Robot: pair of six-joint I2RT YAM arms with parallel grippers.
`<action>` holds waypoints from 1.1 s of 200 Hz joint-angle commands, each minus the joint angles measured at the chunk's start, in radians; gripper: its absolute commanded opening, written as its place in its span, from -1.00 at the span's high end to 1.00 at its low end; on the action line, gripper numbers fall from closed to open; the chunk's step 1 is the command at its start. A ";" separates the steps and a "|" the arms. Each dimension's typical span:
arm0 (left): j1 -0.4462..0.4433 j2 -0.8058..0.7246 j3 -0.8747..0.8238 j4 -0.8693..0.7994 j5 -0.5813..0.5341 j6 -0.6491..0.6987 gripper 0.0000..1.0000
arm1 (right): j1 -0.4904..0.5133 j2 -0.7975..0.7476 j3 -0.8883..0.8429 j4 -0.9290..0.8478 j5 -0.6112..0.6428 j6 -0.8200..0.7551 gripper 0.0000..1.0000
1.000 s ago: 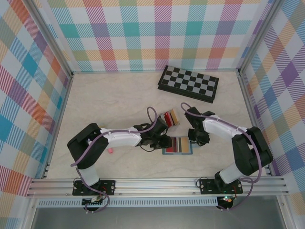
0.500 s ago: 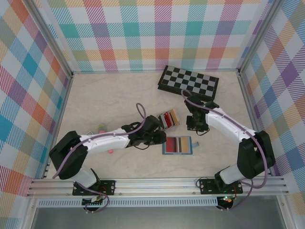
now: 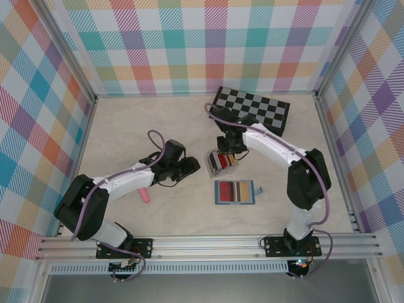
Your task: Put the credit cards into the card holder
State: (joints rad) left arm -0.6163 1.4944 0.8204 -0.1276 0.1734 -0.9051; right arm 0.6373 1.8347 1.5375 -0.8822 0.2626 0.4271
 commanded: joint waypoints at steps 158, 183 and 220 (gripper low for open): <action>0.009 0.359 0.234 0.086 0.134 -0.017 -0.01 | -0.001 0.122 0.079 -0.111 0.145 -0.065 0.06; 0.009 0.365 0.216 0.077 0.121 -0.016 0.12 | -0.001 0.143 0.087 -0.116 0.161 -0.077 0.03; 0.009 0.351 0.204 0.059 0.104 -0.006 0.18 | -0.001 0.159 0.104 -0.138 0.215 -0.079 0.04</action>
State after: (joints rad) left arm -0.6144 1.8332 1.0386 -0.0296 0.3058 -0.9237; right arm 0.6384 1.9793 1.6028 -0.9741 0.4160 0.3595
